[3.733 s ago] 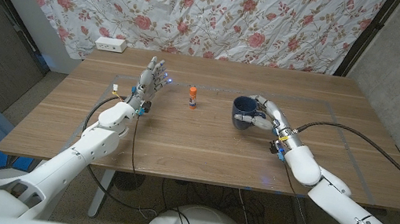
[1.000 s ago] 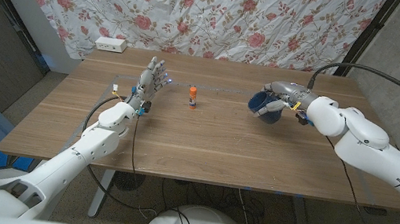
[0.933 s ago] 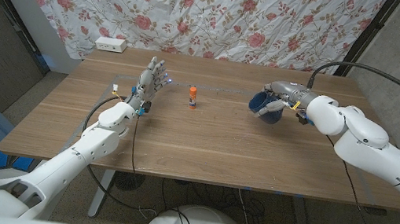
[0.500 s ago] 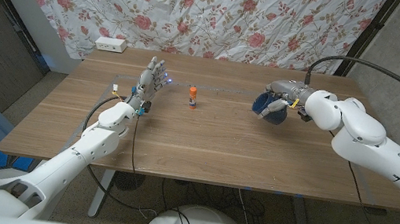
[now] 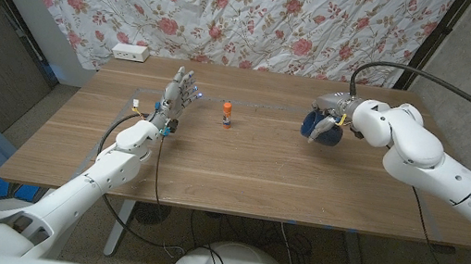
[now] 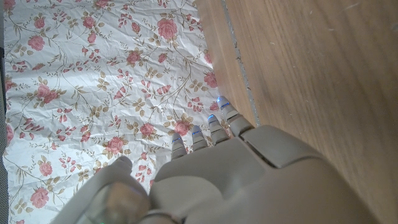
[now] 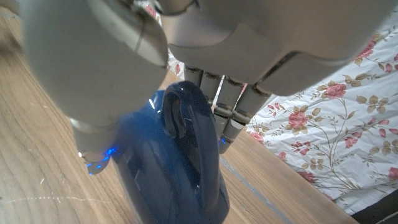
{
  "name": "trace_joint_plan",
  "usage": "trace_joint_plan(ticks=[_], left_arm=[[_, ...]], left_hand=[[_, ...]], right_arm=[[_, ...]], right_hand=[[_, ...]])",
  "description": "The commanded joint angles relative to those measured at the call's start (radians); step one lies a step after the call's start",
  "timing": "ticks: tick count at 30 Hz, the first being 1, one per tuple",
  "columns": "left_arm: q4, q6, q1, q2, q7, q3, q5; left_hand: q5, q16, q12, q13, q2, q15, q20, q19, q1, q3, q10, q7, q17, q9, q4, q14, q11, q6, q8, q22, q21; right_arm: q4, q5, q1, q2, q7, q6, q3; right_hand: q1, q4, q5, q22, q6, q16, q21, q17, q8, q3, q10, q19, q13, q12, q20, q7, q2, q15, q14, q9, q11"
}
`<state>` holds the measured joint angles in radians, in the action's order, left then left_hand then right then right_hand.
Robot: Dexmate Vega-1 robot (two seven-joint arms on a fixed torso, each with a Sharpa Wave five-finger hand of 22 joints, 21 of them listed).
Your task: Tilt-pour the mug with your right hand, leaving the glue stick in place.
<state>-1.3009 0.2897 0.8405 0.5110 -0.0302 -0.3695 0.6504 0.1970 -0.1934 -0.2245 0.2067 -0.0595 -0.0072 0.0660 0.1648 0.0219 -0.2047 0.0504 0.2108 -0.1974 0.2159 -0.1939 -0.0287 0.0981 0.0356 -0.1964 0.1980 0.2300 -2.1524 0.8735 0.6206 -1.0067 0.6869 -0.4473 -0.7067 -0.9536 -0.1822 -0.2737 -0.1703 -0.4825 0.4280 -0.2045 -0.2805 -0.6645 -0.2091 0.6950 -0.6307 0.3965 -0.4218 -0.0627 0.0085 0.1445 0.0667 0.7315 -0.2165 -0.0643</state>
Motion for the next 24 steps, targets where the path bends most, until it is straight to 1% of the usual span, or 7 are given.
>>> trace_joint_plan(ticks=[1, 15, 24], left_arm=[[0.001, 0.000, 0.000, 0.000, 0.000, 0.000, 0.000], [0.000, 0.000, 0.000, 0.000, 0.000, 0.000, 0.000], [-0.001, 0.000, 0.001, -0.001, 0.004, 0.000, -0.001]], left_hand=[[0.004, -0.005, -0.004, 0.005, -0.119, -0.004, -0.001, 0.009, 0.003, -0.006, 0.004, 0.007, -0.005, 0.003, -0.001, -0.008, 0.007, 0.003, -0.006, 0.003, 0.006], [0.004, -0.005, -0.004, 0.005, -0.119, -0.004, 0.000, 0.008, 0.003, -0.006, 0.004, 0.007, -0.005, 0.003, -0.001, -0.007, 0.008, 0.002, -0.007, 0.003, 0.006], [0.004, -0.005, -0.004, 0.005, -0.119, -0.003, 0.000, 0.008, 0.003, -0.006, 0.003, 0.007, -0.005, 0.003, -0.001, -0.008, 0.007, 0.002, -0.006, 0.003, 0.006]], right_arm=[[0.033, 0.159, -0.042, 0.051, 0.147, 0.075, -0.012], [0.069, 0.254, -0.077, 0.108, 0.288, 0.175, -0.012], [0.092, 0.315, -0.103, 0.140, 0.344, 0.243, -0.023]], right_hand=[[-0.130, 0.022, 0.004, -0.001, -0.096, -0.005, -0.005, -0.003, -0.011, -0.033, 0.143, -0.009, 0.005, -0.006, -0.105, -0.090, -0.123, 0.164, 0.019, -0.004, -0.133], [-0.135, 0.022, 0.006, -0.001, -0.096, -0.015, -0.002, 0.001, -0.016, -0.036, 0.144, -0.009, 0.009, -0.004, -0.105, -0.093, -0.123, 0.167, 0.020, -0.008, -0.136], [-0.141, 0.022, 0.007, -0.001, -0.096, -0.016, -0.002, 0.000, -0.021, -0.039, 0.152, -0.011, 0.012, -0.005, -0.105, -0.094, -0.125, 0.168, 0.028, -0.011, -0.137]])
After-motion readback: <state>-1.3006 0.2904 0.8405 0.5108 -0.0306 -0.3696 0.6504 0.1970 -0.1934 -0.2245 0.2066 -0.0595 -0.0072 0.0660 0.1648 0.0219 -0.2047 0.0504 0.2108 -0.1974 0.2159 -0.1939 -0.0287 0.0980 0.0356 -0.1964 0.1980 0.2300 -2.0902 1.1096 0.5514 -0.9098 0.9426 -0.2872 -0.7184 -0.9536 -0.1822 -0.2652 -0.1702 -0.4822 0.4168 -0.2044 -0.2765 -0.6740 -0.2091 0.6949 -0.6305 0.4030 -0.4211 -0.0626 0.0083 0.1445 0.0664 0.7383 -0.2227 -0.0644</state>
